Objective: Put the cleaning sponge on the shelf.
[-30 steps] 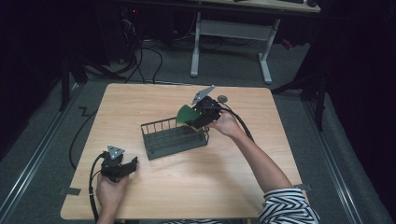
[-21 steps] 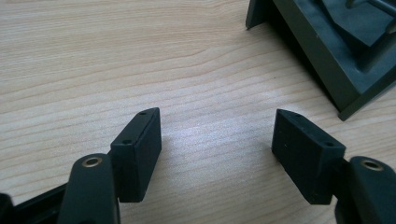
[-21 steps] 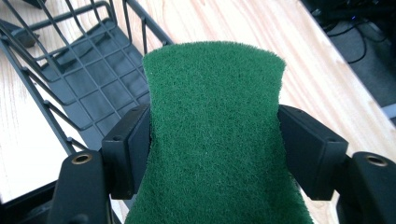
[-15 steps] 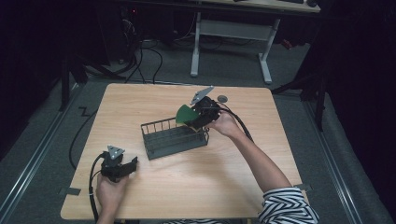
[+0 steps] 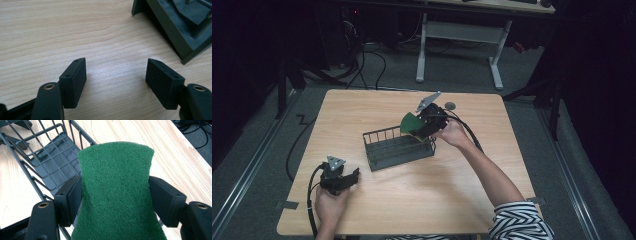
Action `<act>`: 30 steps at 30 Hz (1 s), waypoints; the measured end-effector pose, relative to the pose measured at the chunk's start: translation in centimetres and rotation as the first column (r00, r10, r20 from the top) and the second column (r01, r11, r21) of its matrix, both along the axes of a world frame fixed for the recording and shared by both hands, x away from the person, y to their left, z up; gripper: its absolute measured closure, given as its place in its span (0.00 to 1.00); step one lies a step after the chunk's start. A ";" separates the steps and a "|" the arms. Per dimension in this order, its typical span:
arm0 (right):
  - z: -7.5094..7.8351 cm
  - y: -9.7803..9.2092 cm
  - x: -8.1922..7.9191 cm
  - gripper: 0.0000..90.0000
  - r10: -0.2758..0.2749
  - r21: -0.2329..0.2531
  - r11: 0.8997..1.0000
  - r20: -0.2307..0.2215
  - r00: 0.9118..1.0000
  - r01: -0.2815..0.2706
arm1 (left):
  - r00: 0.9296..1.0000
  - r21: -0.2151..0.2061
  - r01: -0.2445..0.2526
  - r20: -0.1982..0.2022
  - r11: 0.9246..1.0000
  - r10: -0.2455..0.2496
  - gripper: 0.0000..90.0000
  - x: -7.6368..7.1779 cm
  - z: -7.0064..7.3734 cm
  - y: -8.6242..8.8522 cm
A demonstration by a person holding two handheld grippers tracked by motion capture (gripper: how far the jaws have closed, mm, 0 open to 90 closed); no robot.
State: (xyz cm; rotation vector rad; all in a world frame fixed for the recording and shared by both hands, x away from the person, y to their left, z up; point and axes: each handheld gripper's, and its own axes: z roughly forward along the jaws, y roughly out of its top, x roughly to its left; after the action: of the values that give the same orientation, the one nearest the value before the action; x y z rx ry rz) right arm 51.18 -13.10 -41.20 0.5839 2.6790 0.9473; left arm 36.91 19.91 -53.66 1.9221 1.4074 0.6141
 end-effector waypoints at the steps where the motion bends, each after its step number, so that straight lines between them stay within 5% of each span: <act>1: 0.0 0.0 0.0 0.34 0.001 0.003 1.000 -0.006 1.000 -0.001 | 1.000 -0.001 -0.001 -0.001 1.000 0.001 0.37 0.0 0.0 0.0; 13: 0.0 0.0 0.0 0.32 0.002 0.016 1.000 -0.017 1.000 -0.001 | 1.000 -0.002 -0.001 -0.001 1.000 0.001 0.38 0.0 0.0 0.0; 20: -0.4 0.4 -0.1 0.29 0.004 -0.021 1.000 -0.003 1.000 -0.004 | 1.000 -0.002 -0.001 -0.001 1.000 0.001 0.38 0.0 0.0 0.0; 30: 0.2 -0.4 -0.1 0.34 -0.005 0.039 0.999 -0.026 1.000 0.006 | 1.000 -0.002 -0.001 -0.001 1.000 0.001 0.38 0.0 0.0 0.0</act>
State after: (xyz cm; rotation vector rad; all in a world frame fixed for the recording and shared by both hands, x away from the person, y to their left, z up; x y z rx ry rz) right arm 51.07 -13.55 -40.99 0.6155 2.6857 0.9990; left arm 36.90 19.91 -53.66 1.9202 1.4092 0.6115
